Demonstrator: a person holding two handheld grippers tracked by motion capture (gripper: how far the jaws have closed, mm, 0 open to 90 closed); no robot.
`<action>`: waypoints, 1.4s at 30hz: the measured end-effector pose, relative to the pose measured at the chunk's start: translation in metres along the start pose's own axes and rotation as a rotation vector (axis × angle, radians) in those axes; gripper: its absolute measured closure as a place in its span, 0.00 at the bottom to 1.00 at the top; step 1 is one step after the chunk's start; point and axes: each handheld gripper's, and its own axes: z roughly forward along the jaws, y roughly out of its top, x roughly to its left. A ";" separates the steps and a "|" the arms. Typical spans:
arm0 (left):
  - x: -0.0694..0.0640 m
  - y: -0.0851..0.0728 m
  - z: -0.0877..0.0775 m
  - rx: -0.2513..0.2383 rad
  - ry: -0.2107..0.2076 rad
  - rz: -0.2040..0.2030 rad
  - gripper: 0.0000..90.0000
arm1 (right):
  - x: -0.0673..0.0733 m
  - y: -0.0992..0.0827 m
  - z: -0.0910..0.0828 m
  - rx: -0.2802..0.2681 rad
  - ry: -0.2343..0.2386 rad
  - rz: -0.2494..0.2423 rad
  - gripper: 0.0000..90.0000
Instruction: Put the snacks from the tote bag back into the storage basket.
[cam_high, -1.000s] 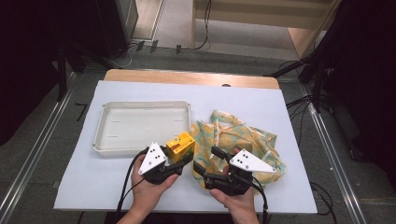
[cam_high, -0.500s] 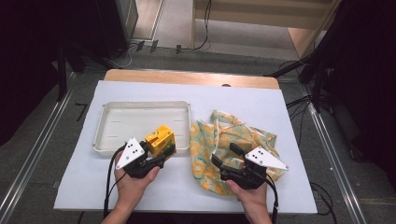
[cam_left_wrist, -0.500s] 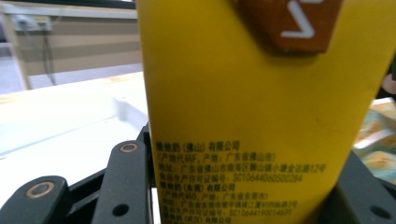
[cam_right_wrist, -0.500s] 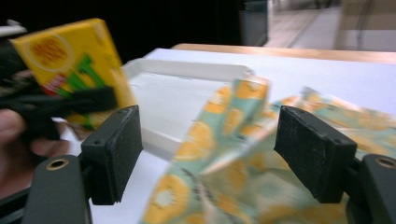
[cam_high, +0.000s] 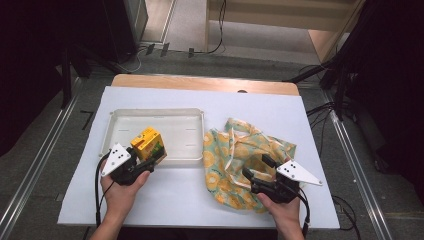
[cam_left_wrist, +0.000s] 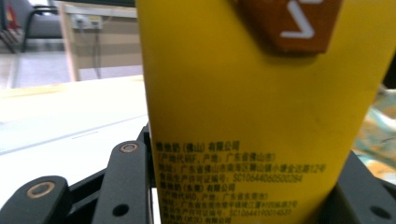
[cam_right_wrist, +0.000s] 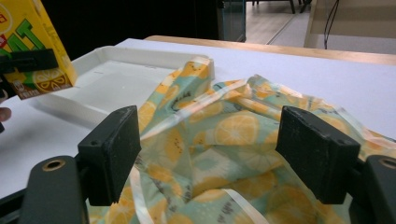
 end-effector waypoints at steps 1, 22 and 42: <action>0.004 0.000 -0.002 -0.004 0.009 -0.007 0.57 | -0.001 -0.001 -0.001 0.002 -0.003 0.002 0.24; 0.057 -0.004 -0.022 0.002 0.116 -0.072 0.57 | -0.027 -0.014 -0.008 0.021 -0.036 0.022 0.24; 0.079 -0.011 -0.009 0.110 0.186 -0.114 0.57 | -0.026 -0.014 -0.008 0.016 -0.039 0.023 0.25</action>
